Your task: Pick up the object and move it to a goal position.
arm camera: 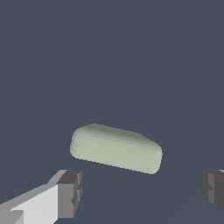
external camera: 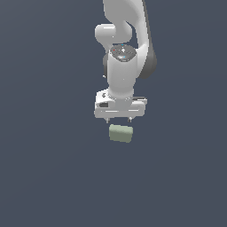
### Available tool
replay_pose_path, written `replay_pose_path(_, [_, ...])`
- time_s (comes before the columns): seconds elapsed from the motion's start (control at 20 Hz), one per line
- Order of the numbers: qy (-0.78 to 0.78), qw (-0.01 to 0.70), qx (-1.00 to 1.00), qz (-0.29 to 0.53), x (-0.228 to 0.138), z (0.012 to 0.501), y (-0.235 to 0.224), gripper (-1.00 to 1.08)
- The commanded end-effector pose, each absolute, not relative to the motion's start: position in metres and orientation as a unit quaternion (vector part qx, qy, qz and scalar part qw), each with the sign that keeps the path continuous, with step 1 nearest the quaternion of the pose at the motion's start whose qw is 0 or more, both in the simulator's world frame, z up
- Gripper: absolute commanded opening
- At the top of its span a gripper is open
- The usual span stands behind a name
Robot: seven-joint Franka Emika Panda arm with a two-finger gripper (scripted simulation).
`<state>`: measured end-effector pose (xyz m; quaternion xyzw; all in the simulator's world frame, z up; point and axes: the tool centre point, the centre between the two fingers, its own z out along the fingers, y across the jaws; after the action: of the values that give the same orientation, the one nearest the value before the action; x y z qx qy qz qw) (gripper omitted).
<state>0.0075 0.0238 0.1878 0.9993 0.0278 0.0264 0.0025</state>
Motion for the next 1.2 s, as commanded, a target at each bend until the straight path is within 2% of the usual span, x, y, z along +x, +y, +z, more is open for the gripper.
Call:
replay_pose_path(0.0, [0.028,0.002,0.999,0.026,0.0075,0.1878,0.0238,1.00])
replay_pose_path(1.15, [0.066,-0.004,0.997,0.032,0.0110,0.1859,0.0263,1.00])
